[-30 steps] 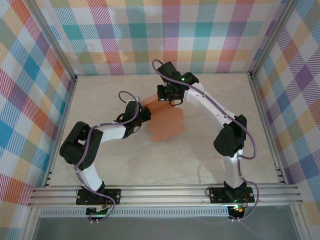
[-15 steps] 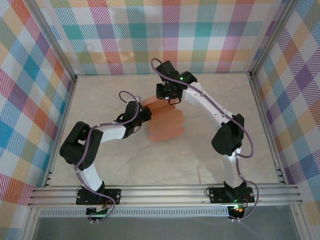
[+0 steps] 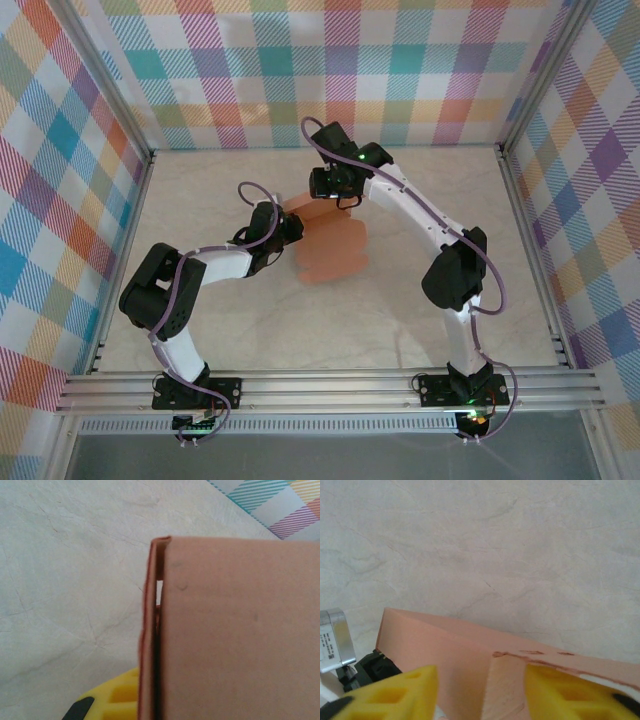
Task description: Fold the paper box
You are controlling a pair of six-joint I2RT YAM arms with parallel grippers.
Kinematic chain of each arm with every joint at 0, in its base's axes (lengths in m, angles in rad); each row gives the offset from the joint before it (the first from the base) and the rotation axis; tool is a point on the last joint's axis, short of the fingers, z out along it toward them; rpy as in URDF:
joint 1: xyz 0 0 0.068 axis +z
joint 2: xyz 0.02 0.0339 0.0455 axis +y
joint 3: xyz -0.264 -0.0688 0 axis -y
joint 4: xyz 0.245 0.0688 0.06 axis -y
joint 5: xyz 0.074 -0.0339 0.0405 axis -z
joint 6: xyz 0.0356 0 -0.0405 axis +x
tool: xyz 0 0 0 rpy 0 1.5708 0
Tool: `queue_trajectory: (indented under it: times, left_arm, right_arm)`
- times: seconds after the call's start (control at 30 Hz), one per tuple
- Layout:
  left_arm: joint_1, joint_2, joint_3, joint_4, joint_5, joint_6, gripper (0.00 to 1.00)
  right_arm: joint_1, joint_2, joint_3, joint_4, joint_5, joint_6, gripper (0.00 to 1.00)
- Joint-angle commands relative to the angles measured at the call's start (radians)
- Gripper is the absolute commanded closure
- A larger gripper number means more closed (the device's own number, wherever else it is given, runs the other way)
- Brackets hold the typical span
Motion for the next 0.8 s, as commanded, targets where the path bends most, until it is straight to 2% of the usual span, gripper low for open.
queue_trajectory:
  times: [0.0, 0.27, 0.47, 0.57, 0.63, 0.77]
  left_arm:
    - [-0.004, -0.025, 0.025, -0.018, -0.006, -0.012, 1.0]
    - [0.004, -0.006, 0.054, -0.079, 0.023, -0.031, 1.0]
    - [0.018, -0.027, 0.049, -0.074, 0.116, 0.012, 1.0]
    - [0.024, -0.039, 0.05, -0.072, 0.178, 0.055, 1.0]
    - [0.025, -0.047, 0.047, -0.057, 0.222, 0.081, 1.0]
    - [0.025, -0.053, 0.047, -0.026, 0.285, 0.098, 1.0]
  right_arm:
    - [0.004, -0.057, 0.015, -0.018, -0.027, -0.012, 0.43]
    - [-0.012, -0.293, -0.216, 0.171, -0.119, -0.07, 0.31]
    - [-0.199, -0.437, -0.42, 0.287, -0.31, -0.086, 0.27]
    - [-0.34, -0.478, -0.528, 0.371, -0.469, -0.046, 0.3]
    - [-0.417, -0.479, -0.572, 0.408, -0.552, -0.022, 0.35]
    - [-0.478, -0.432, -0.558, 0.376, -0.646, -0.063, 0.48]
